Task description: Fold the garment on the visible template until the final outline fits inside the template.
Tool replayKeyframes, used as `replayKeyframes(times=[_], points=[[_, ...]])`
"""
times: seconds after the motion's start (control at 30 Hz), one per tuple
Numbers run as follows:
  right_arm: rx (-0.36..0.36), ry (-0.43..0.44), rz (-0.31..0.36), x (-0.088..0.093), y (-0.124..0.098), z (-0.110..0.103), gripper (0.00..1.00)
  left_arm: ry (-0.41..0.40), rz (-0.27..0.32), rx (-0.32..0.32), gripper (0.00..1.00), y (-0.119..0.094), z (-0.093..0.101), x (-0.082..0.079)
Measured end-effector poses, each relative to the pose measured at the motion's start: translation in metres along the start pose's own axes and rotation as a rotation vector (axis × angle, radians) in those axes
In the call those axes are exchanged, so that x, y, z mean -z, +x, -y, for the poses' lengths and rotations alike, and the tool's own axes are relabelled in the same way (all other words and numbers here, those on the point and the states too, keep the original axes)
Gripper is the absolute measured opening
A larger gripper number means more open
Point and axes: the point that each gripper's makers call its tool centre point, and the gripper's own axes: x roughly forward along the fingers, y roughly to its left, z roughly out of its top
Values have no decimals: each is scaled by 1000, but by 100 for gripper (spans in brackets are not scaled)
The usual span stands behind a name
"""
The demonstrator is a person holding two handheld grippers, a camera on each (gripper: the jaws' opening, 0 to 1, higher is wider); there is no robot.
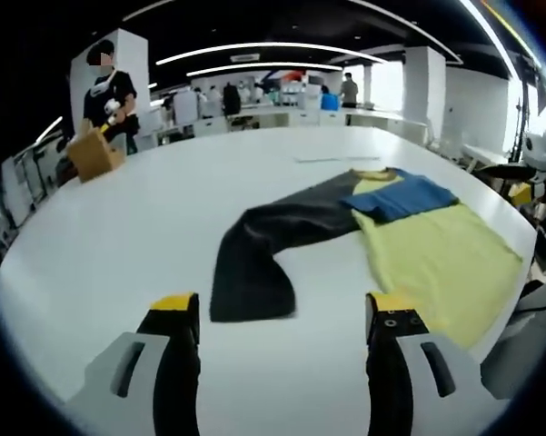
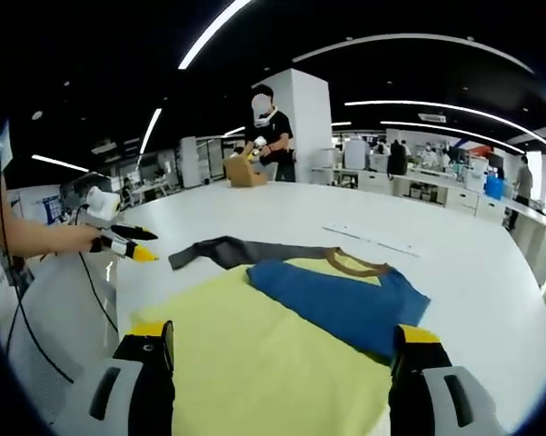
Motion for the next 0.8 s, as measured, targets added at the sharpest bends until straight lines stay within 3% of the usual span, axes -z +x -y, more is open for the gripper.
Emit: replayKeyframes(times=[0.2, 0.33, 0.47, 0.8], points=[[17, 3, -5, 3, -8, 2, 99, -39, 22, -27, 60, 4, -13, -2], [23, -2, -16, 7, -13, 2, 99, -6, -15, -43, 53, 10, -22, 5], [24, 3, -6, 6, -18, 0, 99, -21, 9, -50, 46, 16, -30, 5], [36, 5, -9, 9, -22, 0, 99, -27, -44, -78, 30, 31, -44, 24]])
